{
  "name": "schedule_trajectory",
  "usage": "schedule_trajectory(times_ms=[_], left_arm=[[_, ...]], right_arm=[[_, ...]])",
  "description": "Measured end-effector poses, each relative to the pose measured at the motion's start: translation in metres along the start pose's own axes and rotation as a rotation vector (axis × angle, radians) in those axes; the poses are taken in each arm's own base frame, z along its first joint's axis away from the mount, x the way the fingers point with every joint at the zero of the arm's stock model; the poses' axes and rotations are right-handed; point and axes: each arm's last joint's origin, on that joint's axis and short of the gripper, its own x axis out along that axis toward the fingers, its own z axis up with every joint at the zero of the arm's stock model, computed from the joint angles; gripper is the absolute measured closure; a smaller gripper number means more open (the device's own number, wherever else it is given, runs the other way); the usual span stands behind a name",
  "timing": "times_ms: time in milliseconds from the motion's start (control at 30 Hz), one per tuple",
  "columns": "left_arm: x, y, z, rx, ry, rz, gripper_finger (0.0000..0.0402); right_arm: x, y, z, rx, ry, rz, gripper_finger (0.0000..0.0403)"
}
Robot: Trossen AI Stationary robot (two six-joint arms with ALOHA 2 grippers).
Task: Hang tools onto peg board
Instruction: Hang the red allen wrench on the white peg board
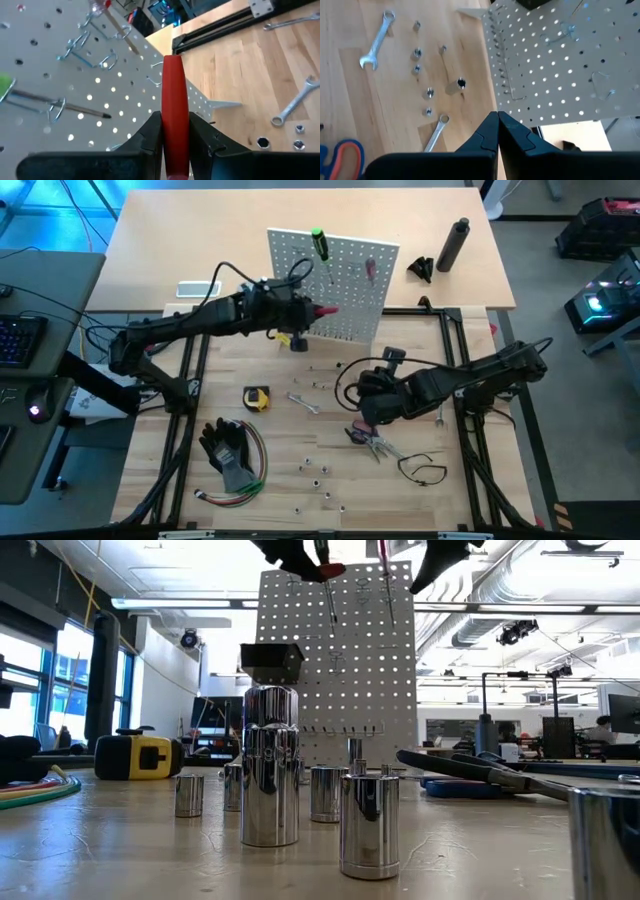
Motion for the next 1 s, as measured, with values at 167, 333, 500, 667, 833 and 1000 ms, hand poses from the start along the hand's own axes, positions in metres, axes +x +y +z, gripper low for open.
schedule_trajectory(times_ms=[167,333,500,667,833,1000], left_arm=[[-0.001,-0.001,-0.003,-0.023,0.029,-0.013,0.0350],[-0.003,-0.004,-0.003,-0.026,0.048,-0.028,0.0350],[-0.005,-0.009,-0.002,-0.015,0.062,-0.047,0.0350],[-0.008,-0.014,-0.002,0.001,0.077,-0.069,0.0350],[-0.011,-0.018,-0.003,0.034,0.099,-0.098,0.0350],[-0.019,-0.022,-0.001,0.055,0.094,-0.123,0.0350]], right_arm=[[0.013,0.013,-0.014,-0.024,0.032,-0.009,0.0402],[0.022,0.020,-0.024,-0.028,0.053,-0.040,0.0402],[0.023,0.021,-0.024,-0.027,0.040,-0.054,0.0402],[0.022,0.021,-0.025,-0.034,0.031,-0.072,0.0402],[0.019,0.023,-0.025,-0.049,0.015,-0.093,0.0402],[0.016,0.025,-0.026,-0.062,-0.001,-0.108,0.0402]])
